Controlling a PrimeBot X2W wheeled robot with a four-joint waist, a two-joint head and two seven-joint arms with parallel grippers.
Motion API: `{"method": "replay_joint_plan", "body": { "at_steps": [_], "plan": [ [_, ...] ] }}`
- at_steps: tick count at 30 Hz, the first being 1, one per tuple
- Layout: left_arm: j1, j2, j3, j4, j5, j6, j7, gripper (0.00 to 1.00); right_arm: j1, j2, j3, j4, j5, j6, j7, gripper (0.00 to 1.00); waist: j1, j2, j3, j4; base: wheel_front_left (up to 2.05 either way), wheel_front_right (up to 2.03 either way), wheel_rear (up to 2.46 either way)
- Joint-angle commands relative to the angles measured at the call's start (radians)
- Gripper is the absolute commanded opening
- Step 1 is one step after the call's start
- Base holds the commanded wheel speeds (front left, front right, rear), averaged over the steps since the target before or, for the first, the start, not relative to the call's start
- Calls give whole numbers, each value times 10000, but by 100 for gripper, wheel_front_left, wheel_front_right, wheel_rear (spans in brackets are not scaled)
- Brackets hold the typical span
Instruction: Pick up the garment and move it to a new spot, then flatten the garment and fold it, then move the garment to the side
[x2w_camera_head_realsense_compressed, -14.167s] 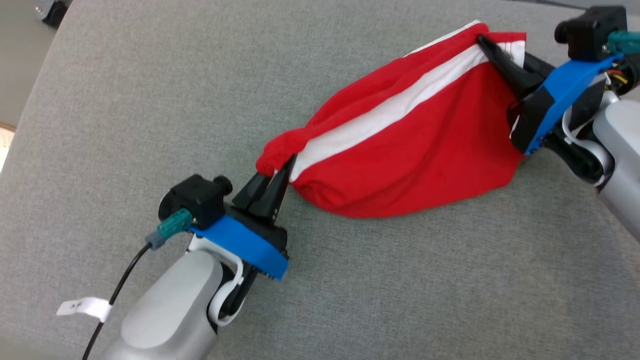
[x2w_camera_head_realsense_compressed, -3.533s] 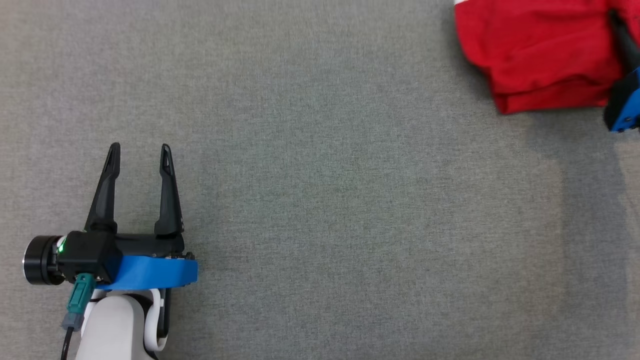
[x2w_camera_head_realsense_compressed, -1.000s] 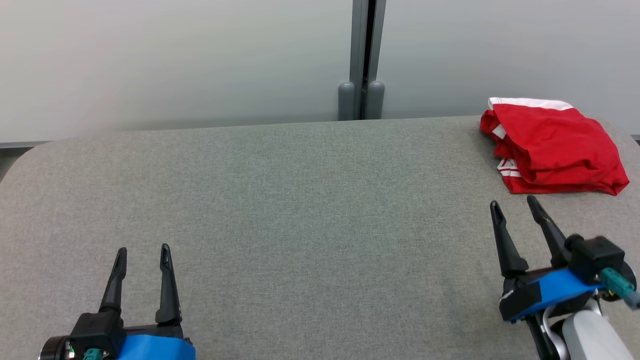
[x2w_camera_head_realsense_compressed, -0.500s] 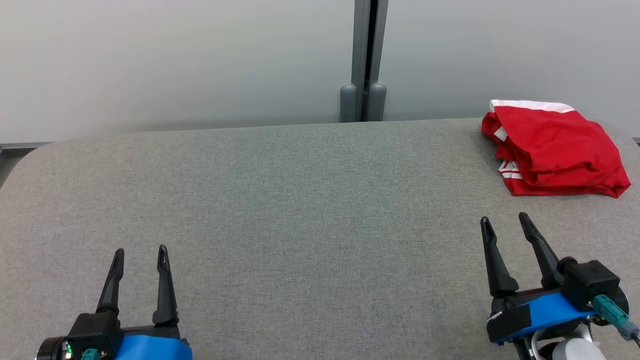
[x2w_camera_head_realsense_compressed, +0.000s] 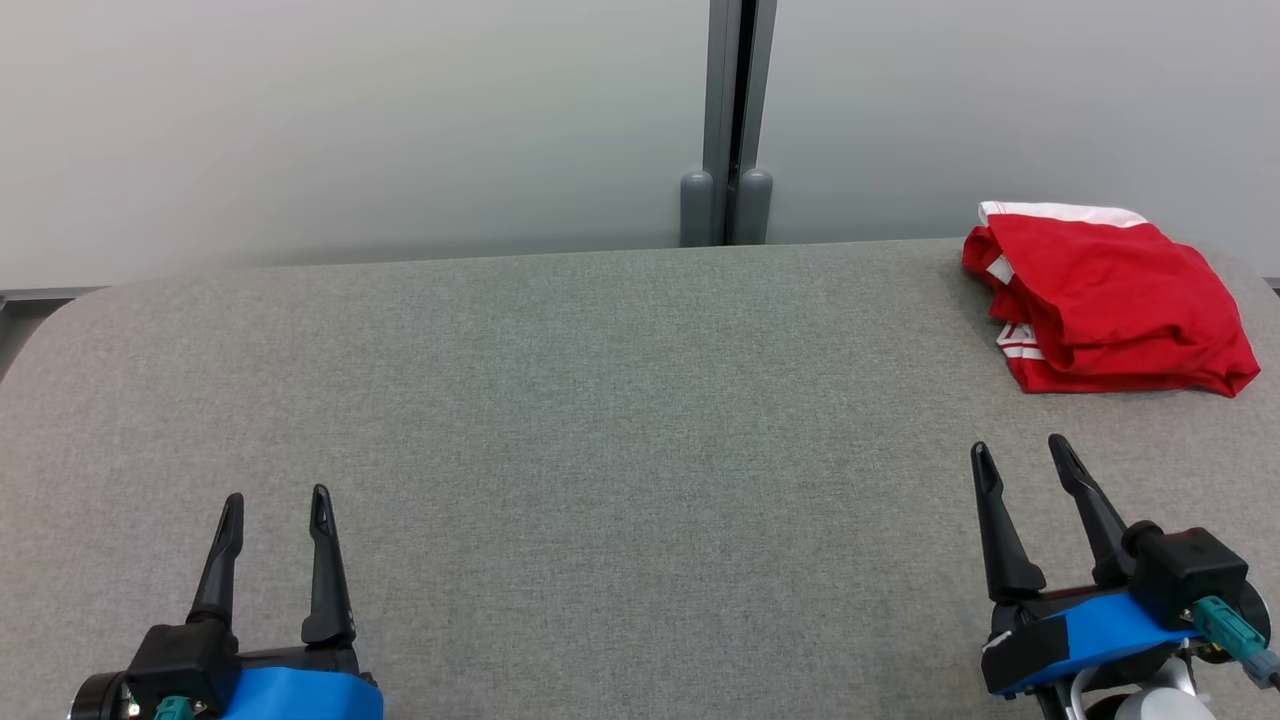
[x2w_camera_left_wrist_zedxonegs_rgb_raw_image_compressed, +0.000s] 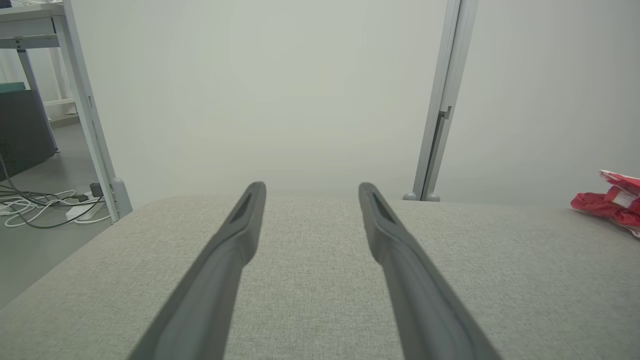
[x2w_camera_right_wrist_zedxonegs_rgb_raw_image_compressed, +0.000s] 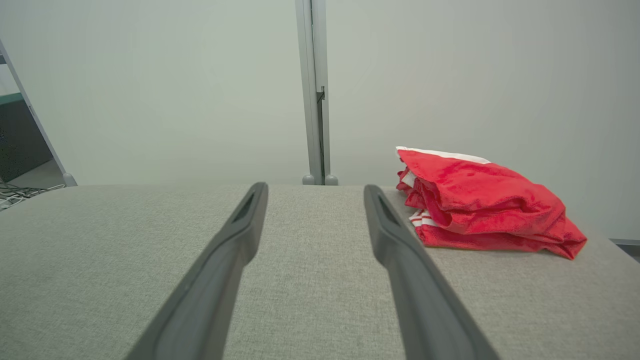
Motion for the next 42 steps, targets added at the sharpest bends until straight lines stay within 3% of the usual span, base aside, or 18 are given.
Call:
{"method": "replay_joint_plan", "body": {
  "at_steps": [1, 5, 6, 11, 42],
  "plan": [
    [-56, 44, -5, -31, -55, -10, -10, 100, 135, 30, -12, -42, 72, 1, 24, 100, 0, -1, -15, -13, 0, 0, 0],
    [40, 66, -33, -55, -194, -100, -15, 100, 162, 31, -16, -61, 103, 1, 49, 100, 0, -1, -54, -28, 0, 0, 0],
    [6, 3, -7, -34, -194, -76, -1, 0, 45, 4, -2, -27, 27, 0, 28, 0, 0, -1, -56, -26, 0, 0, 0],
    [139, -118, 5, 427, -264, -80, 61, 0, 126, 21, 11, 426, 78, 0, 47, 0, 0, -1, -63, -24, 0, 0, 0],
    [-479, -226, 398, 649, -5516, -412, 1406, 0, -139, 19, -323, 697, 5515, 0, 1042, 0, 0, -1, -110, 14, 0, 0, 0]
  ]
}}
